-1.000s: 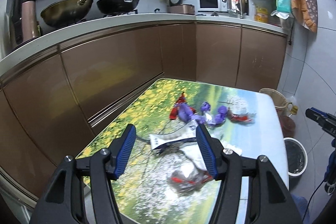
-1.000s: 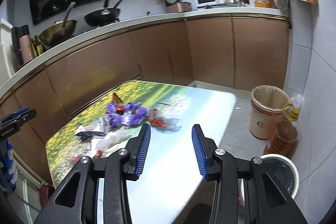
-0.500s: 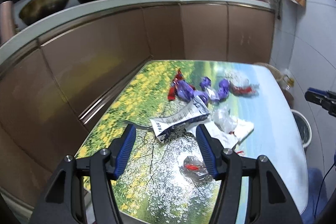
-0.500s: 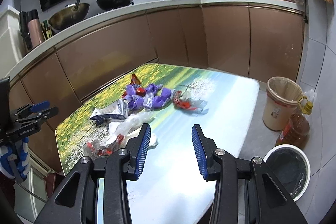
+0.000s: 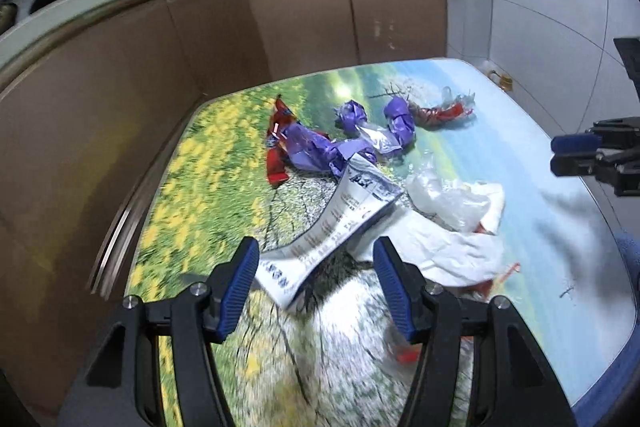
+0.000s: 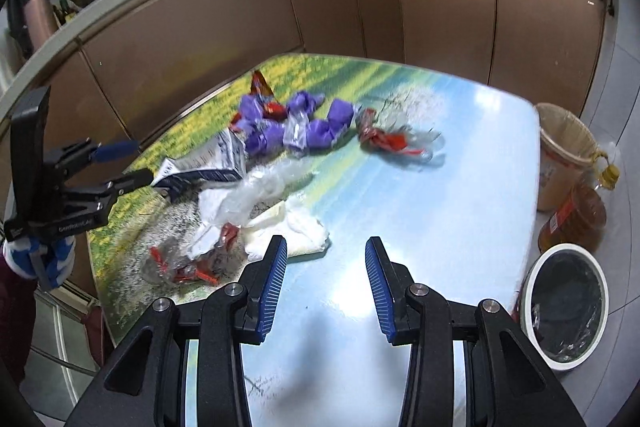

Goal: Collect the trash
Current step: 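Move both tools back over the table toward the remaining trash, then grasp the white printed wrapper with the left tool while the right tool grasps a tissue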

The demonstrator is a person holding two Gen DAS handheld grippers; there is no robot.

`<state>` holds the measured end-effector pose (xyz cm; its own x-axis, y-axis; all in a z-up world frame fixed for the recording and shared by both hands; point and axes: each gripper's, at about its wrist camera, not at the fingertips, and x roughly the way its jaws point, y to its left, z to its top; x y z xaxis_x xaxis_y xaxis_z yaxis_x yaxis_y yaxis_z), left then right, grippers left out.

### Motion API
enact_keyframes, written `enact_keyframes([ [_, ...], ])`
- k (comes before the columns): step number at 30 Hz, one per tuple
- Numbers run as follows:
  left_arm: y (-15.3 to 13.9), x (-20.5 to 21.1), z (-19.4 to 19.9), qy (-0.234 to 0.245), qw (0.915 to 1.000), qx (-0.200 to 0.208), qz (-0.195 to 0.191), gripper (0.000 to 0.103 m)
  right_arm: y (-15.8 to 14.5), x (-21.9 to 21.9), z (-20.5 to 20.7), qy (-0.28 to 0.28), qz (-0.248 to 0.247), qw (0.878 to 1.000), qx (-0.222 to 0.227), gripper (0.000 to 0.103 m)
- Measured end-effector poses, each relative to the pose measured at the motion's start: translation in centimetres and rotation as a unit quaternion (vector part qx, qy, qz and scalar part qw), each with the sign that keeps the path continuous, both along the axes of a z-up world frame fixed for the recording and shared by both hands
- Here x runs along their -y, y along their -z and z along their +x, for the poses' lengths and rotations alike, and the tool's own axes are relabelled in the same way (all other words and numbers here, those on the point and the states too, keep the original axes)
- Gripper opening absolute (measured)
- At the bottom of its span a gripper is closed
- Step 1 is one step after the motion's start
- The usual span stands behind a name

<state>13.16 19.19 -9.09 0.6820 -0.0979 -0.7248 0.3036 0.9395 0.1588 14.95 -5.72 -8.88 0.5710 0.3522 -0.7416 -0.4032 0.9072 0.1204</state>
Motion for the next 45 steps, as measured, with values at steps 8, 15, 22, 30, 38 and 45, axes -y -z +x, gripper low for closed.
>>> enact_keyframes([
  [8, 2.0, 0.1, 2.8, 0.049, 0.9984, -0.023, 0.012, 0.057, 2.0, -2.5, 1.9, -0.005, -0.023, 0.999, -0.025, 0.041],
  [15, 3.5, 0.0, 3.9, 0.063, 0.9972, -0.039, 0.012, 0.057, 3.4, -3.8, 2.8, -0.010, -0.041, 0.998, -0.039, 0.041],
  [22, 3.8, 0.0, 4.7, 0.072, 0.9963, -0.048, 0.005, 0.057, 4.5, -4.5, 3.2, -0.012, -0.053, 0.998, -0.045, 0.042],
  [30, 4.5, 0.4, 5.1, 0.073, 0.9956, -0.060, 0.005, 0.052, 5.2, -5.6, 2.8, -0.029, -0.074, 0.996, -0.040, 0.042],
  [38, 5.3, 0.8, 4.4, 0.059, 0.9961, -0.064, 0.010, 0.031, 5.3, -5.5, 2.2, -0.037, -0.084, 0.995, -0.026, 0.029],
  [45, 4.1, -0.1, 3.3, 0.024, 0.9983, -0.050, -0.016, 0.024, 5.3, -4.9, 1.3, -0.034, -0.082, 0.996, -0.015, 0.015],
])
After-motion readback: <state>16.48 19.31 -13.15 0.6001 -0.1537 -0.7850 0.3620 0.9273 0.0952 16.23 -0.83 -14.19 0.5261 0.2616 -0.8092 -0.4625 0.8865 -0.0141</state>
